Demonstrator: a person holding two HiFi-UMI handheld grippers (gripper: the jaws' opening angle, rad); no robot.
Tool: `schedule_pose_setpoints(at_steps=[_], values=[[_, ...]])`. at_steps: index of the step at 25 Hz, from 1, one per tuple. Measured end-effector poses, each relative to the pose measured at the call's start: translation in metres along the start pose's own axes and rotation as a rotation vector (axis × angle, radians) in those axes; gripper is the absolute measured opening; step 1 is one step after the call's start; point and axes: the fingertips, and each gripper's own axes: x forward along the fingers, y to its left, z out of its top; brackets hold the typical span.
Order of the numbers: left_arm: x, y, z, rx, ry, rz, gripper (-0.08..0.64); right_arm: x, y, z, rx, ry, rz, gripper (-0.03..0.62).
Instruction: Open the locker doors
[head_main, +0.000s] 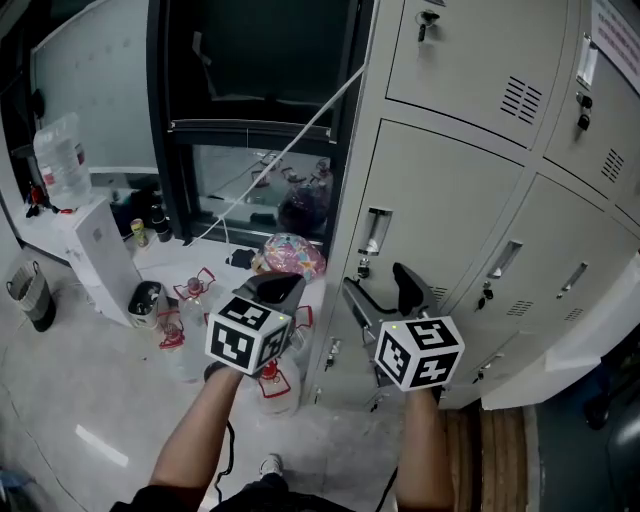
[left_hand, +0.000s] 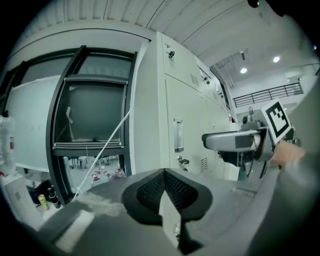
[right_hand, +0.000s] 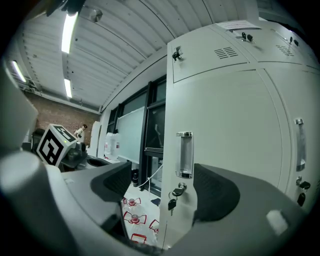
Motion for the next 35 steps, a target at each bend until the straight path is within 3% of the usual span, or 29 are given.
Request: schedule_pose_setpoints(at_steps=[21,35], values=[[0.046,0.045,0.002,0.032,-0.003,-0.155,0.003,0.07,-0.007,0.008,-0.009,0.018,-0.095,0.376],[0.054,0.061,-0.004,0.031,-0.001,-0.202,0.003,0.089,-0.009,0.009,0.009,0.026,-0.116,0.367]])
